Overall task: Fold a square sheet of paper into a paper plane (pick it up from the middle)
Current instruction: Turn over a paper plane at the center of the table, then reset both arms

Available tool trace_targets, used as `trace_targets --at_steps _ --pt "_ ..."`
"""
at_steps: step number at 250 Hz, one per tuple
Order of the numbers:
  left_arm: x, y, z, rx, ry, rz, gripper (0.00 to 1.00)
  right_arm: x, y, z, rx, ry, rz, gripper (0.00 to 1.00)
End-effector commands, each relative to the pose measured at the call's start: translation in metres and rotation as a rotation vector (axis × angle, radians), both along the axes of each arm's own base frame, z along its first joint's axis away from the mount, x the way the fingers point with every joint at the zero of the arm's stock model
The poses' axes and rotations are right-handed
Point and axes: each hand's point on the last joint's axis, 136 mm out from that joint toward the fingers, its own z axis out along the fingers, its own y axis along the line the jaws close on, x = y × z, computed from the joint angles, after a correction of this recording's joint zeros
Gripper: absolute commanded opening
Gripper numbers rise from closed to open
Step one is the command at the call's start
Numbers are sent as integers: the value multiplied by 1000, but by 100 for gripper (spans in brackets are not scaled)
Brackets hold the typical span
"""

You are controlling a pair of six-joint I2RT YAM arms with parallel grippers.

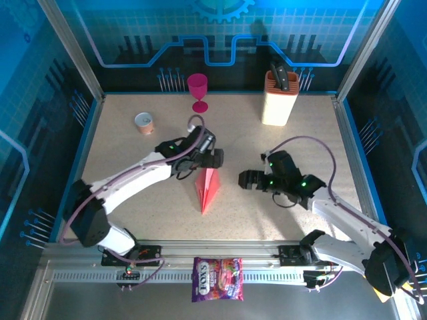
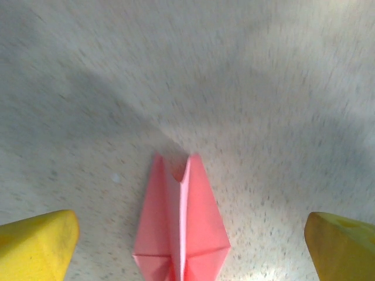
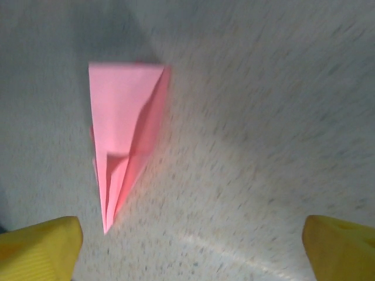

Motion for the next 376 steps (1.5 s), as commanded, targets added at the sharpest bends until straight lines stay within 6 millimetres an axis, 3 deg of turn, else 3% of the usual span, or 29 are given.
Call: trace_targets --at_steps 1,45,77,110,146,193,223,249,284,294,305,322,337,376 --pt "7 52 32 91 -91 121 100 17 -52 18 -158 -43 -156 99" --pt "19 123 71 86 -268 296 100 52 -129 39 -332 -180 -464 99" --pt "25 173 76 117 -366 392 100 71 -174 41 -426 -253 -629 99" --pt "35 208 68 258 -507 398 100 96 -190 31 -513 -275 -624 99" --pt "42 239 25 351 -519 412 100 121 -194 16 -644 -315 -559 99" --pt "49 239 -42 313 -464 400 100 133 -192 -14 -706 -377 -478 99" --pt "53 238 -72 300 -501 401 100 137 -177 -37 -662 -435 -399 99" --pt "58 230 -63 285 -610 348 100 141 -163 -26 -623 -578 -327 99" --pt "57 225 -78 226 -625 298 100 135 -167 -27 -567 -733 -340 99" --pt "57 225 -83 192 -600 286 100 133 -159 -38 -541 -738 -294 99" --pt "59 223 -91 181 -599 264 100 136 -155 -36 -554 -779 -280 99" --pt "64 221 -95 162 -564 237 100 141 -149 -43 -536 -712 -221 99" --pt "68 223 -95 110 -564 213 100 152 -155 -47 -512 -659 -224 99" --pt "68 223 -95 101 -553 212 100 150 -155 -48 -496 -650 -216 99"
